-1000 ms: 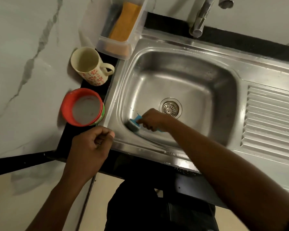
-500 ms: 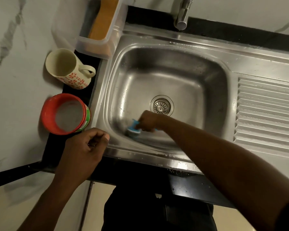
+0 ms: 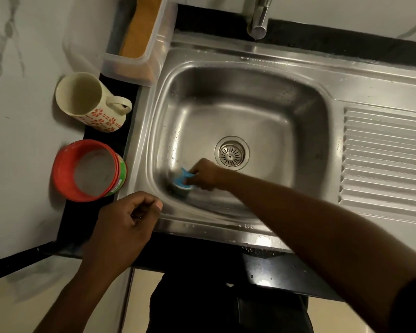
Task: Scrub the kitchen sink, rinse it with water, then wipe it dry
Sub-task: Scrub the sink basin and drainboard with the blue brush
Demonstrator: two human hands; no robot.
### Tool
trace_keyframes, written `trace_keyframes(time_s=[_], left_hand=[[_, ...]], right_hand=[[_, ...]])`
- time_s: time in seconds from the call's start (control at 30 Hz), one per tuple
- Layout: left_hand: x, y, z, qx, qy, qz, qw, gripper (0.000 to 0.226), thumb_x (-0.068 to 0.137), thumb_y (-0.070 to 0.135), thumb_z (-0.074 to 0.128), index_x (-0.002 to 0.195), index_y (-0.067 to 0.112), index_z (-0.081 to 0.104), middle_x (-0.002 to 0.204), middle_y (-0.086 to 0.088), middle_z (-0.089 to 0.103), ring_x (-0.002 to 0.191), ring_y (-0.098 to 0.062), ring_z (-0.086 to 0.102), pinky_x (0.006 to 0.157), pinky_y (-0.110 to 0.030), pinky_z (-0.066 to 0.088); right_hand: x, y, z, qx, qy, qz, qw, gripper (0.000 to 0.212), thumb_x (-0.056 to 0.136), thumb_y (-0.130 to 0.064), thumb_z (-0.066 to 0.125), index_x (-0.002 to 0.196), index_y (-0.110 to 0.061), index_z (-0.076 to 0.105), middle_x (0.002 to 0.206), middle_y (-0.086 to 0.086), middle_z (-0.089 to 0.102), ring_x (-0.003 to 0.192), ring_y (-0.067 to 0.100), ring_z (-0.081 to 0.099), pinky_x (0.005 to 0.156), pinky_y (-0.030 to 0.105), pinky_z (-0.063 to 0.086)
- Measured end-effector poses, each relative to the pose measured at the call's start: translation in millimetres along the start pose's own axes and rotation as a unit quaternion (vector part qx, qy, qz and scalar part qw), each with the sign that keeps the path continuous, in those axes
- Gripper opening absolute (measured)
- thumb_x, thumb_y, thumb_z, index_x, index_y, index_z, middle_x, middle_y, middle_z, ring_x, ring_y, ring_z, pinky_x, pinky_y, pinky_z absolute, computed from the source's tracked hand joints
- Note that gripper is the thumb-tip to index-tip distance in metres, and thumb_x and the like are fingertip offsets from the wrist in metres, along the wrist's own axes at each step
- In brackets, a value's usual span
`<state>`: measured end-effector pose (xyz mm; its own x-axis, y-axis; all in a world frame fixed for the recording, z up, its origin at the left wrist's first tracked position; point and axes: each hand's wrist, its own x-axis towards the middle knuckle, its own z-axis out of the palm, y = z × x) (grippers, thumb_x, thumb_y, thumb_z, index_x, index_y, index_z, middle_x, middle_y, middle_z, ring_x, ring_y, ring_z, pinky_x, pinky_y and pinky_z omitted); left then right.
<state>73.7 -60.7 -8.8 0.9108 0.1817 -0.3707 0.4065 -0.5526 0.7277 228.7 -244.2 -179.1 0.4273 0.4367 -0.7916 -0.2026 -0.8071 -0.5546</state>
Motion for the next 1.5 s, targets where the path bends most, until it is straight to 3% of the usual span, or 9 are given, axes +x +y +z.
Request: trace_keyframes(time_s=[0.17,0.3,0.43,0.6,0.8,0.93,1.17,1.4,1.5], left_hand=[[3,6,2,0.003,-0.005,0.012,1.000,0.011,0.095,0.018,0.073,0.087,0.025,0.075,0.079,0.015,0.074,0.079,-0.006,0.071,0.071,-0.009,0.050],[3,0,-1,0.007,-0.001,0.012,1.000,0.011,0.096,0.018,0.072,0.087,0.024,0.075,0.080,0.012,0.074,0.079,-0.008,0.071,0.070,-0.010,0.050],[0,-5,0,-0.001,0.000,-0.003,1.000,0.013,0.096,0.015,0.072,0.087,0.024,0.076,0.079,0.014,0.075,0.076,-0.004,0.072,0.070,-0.009,0.050],[-4,-7,5,0.003,-0.013,-0.005,1.000,0.012,0.096,0.016,0.073,0.088,0.025,0.076,0.079,0.015,0.075,0.077,-0.003,0.072,0.070,-0.009,0.050],[-3,-6,3,-0.008,-0.003,-0.006,1.000,0.013,0.094,0.014,0.073,0.087,0.025,0.076,0.080,0.015,0.076,0.077,-0.004,0.073,0.071,-0.008,0.051],[-2,-6,3,-0.004,-0.003,-0.006,1.000,0.015,0.094,0.014,0.074,0.085,0.025,0.075,0.078,0.014,0.075,0.076,-0.004,0.072,0.070,-0.008,0.050],[-3,-9,3,0.014,-0.006,-0.001,1.000,0.016,0.094,0.013,0.073,0.085,0.026,0.074,0.080,0.017,0.074,0.078,-0.002,0.071,0.070,-0.006,0.048],[-6,-14,1,0.005,-0.003,-0.011,1.000,0.015,0.094,0.016,0.074,0.086,0.028,0.075,0.080,0.015,0.076,0.078,-0.003,0.072,0.071,-0.007,0.050],[-5,-13,0,0.001,-0.002,-0.013,1.000,0.014,0.094,0.016,0.073,0.085,0.026,0.075,0.080,0.013,0.076,0.078,-0.005,0.072,0.071,-0.009,0.050]], right_hand=[[-23,34,-7,-0.124,0.009,-0.055,0.991,0.027,0.096,-0.033,0.073,0.099,-0.006,0.080,0.074,0.001,0.063,0.060,0.011,0.052,0.057,0.024,0.040],[-58,120,-86,-0.277,-0.130,0.109,0.946,0.037,0.078,-0.039,0.080,0.098,-0.008,0.081,0.083,0.003,0.076,0.074,0.017,0.069,0.075,0.030,0.061],[-64,84,-68,-0.173,-0.107,0.089,0.975,0.035,0.093,-0.035,0.074,0.098,0.000,0.079,0.073,0.004,0.069,0.059,0.016,0.060,0.051,0.017,0.049],[-42,-18,-22,0.091,-0.068,-0.006,0.994,0.032,0.096,-0.028,0.075,0.111,0.000,0.076,0.058,0.000,0.058,0.043,0.011,0.045,0.040,0.020,0.037],[-116,46,-93,-0.110,-0.150,0.028,0.982,0.029,0.096,-0.037,0.074,0.092,-0.008,0.077,0.061,-0.001,0.056,0.051,0.014,0.047,0.043,0.022,0.039],[-106,65,-87,-0.195,-0.107,0.072,0.972,0.036,0.096,-0.036,0.072,0.101,-0.001,0.079,0.065,0.002,0.060,0.044,0.008,0.048,0.044,0.019,0.040],[-71,-22,-34,0.081,-0.087,-0.031,0.992,0.032,0.095,-0.031,0.077,0.113,-0.004,0.077,0.061,0.000,0.056,0.046,0.011,0.044,0.041,0.021,0.036],[-119,86,-105,-0.184,-0.146,0.142,0.962,0.029,0.094,-0.032,0.076,0.085,-0.005,0.070,0.066,0.006,0.055,0.046,0.014,0.043,0.042,0.022,0.036],[-80,71,-76,-0.247,-0.118,0.107,0.956,0.034,0.092,-0.029,0.078,0.065,-0.014,0.064,0.050,-0.008,0.058,0.047,0.010,0.049,0.055,0.024,0.043]])
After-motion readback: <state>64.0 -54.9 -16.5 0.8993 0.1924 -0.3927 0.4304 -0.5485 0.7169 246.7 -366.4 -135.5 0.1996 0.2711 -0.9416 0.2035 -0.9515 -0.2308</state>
